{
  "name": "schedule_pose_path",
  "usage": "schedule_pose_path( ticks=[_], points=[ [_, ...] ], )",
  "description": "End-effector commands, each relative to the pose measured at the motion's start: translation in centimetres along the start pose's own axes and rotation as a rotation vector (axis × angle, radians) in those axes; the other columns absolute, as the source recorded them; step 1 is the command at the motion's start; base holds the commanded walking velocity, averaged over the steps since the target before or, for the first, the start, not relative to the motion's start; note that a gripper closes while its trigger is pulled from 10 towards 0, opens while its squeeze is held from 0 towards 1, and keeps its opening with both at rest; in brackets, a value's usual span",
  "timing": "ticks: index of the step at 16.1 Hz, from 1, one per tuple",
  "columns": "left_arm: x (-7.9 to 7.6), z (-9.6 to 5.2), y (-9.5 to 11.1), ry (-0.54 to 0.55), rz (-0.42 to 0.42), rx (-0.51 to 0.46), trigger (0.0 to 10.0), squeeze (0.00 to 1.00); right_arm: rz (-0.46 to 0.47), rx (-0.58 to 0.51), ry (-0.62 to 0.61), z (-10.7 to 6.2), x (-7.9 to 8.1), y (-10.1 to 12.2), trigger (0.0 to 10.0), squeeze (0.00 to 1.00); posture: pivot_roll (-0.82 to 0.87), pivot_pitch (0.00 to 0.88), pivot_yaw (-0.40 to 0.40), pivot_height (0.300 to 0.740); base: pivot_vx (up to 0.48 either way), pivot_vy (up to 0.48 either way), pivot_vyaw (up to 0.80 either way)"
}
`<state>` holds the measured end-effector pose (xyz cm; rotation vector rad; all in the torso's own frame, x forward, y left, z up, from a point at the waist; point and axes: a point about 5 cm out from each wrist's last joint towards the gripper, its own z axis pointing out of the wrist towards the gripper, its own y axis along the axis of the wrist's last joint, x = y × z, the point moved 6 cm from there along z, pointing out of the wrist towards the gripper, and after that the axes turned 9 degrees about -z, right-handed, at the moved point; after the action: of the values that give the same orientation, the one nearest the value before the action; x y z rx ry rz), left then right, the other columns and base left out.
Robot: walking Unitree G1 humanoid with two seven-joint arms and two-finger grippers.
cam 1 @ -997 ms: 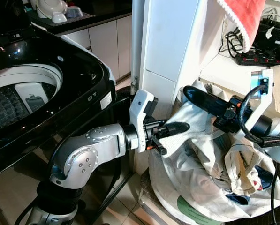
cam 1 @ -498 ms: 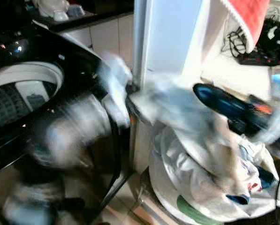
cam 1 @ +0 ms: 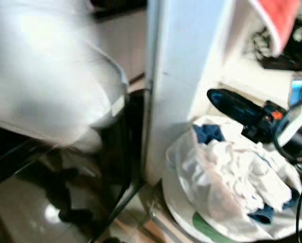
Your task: Clothes washing
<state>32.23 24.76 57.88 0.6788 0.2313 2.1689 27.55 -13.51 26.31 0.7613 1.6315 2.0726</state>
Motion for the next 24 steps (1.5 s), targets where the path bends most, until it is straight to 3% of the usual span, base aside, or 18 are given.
schedule_pose_path(
  ticks=[1,2,3,4,6,7,8,9,10,13,15,16,18,19,20,21,22,24],
  points=[
    [-1.7,-0.1,-1.6,-0.04,0.068,0.044,0.0,0.0,-0.022,-0.001,-0.019,0.0,-0.2,0.1,10.0,0.0,-0.01,0.0,-0.022,0.74,0.0,0.0,0.0],
    [-3.2,-0.6,-4.2,-0.09,0.091,0.112,0.0,0.0,-0.038,0.014,-0.027,0.1,-0.3,-0.3,10.0,0.0,-0.01,0.0,-0.02,0.74,0.0,0.0,0.0],
    [-7.7,-2.6,-9.2,-0.261,0.007,0.293,0.0,0.0,-0.044,0.024,-0.03,0.3,-0.2,-0.9,10.0,0.0,-0.02,0.0,-0.017,0.74,0.0,0.0,0.0],
    [-11.2,-5.0,-12.1,-0.405,-0.082,0.427,0.0,0.0,-0.05,0.051,-0.025,0.5,0.1,-1.6,10.0,0.0,-0.02,0.0,-0.016,0.74,0.0,0.0,0.0],
    [-13.1,-7.6,-15.4,-0.465,-0.055,0.571,0.0,0.0,-0.066,0.113,-0.016,0.7,0.7,-3.1,10.0,0.0,-0.03,0.0,-0.006,0.74,0.0,0.0,0.0],
    [-13.5,-8.7,-16.5,-0.494,-0.04,0.633,2.9,0.0,-0.073,0.145,-0.015,0.7,0.8,-3.7,10.0,0.0,-0.03,0.0,-0.006,0.74,0.0,0.0,0.0],
    [-13.9,-9.7,-17.5,-0.524,-0.047,0.704,10.0,0.0,-0.083,0.183,-0.013,0.6,1.0,-4.5,10.0,0.0,-0.04,0.0,-0.002,0.74,0.0,0.0,0.0],
    [-14.4,-11.2,-18.4,-0.602,-0.101,0.803,10.0,0.01,-0.094,0.227,-0.007,0.4,1.3,-5.5,10.0,0.0,-0.04,0.0,0.0,0.74,0.0,0.0,0.0],
    [-14.1,-12.2,-18.7,-0.681,-0.1,0.856,10.0,1.0,-0.095,0.239,-0.004,0.2,1.4,-5.7,10.0,0.0,-0.04,0.0,-0.004,0.74,0.0,0.0,0.0],
    [-11.8,-13.1,-19.4,-0.714,-0.06,0.926,10.0,1.0,-0.096,0.25,-0.002,0.1,1.4,-6.1,10.0,0.0,-0.04,0.0,-0.006,0.74,0.0,0.0,0.0],
    [-9.7,-14.7,-20.2,-0.77,0.013,1.006,10.0,1.0,-0.101,0.269,0.013,0.3,1.5,-6.5,10.0,0.0,-0.03,0.0,-0.018,0.74,0.0,0.0,0.0],
    [-9.4,-14.9,-20.3,-0.774,0.016,1.018,10.0,1.0,-0.102,0.273,0.015,0.3,1.5,-6.6,10.0,0.0,-0.03,0.0,-0.018,0.74,0.0,0.0,0.0],
    [-7.1,-15.8,-20.9,-0.771,0.09,1.068,10.0,1.0,-0.11,0.293,0.002,0.3,1.2,-7.0,10.0,0.0,-0.02,0.0,-0.021,0.74,0.0,0.0,0.0],
    [-5.8,-15.9,-21.1,-0.745,0.117,1.073,10.0,1.0,-0.121,0.311,-0.026,0.2,0.6,-7.3,10.0,0.0,-0.02,0.0,-0.021,0.74,0.0,0.0,0.0],
    [-5.7,-15.2,-20.4,-0.728,0.088,1.027,10.0,1.0,-0.14,0.333,-0.096,-0.1,-0.7,-7.6,10.0,0.0,-0.02,0.0,-0.021,0.74,0.0,0.0,0.0],
    [-7.1,-14.1,-18.8,-0.733,-0.053,0.951,10.0,0.89,-0.154,0.339,-0.168,-0.2,-2.1,-7.7,10.0,0.0,-0.02,0.0,-0.021,0.74,0.0,0.0,0.0],
    [-9.7,-13.2,-16.3,-0.783,-0.26,0.851,10.0,0.04,-0.164,0.335,-0.234,-0.2,-3.3,-7.6,10.0,0.0,-0.02,0.0,-0.023,0.74,0.0,0.0,0.0],
    [-14.7,-13.4,-9.2,-0.991,-0.731,0.648,10.0,0.0,-0.157,0.321,-0.29,-0.1,-4.3,-7.3,10.0,0.0,-0.02,0.0,-0.021,0.74,0.0,0.0,0.0]
  ],
)
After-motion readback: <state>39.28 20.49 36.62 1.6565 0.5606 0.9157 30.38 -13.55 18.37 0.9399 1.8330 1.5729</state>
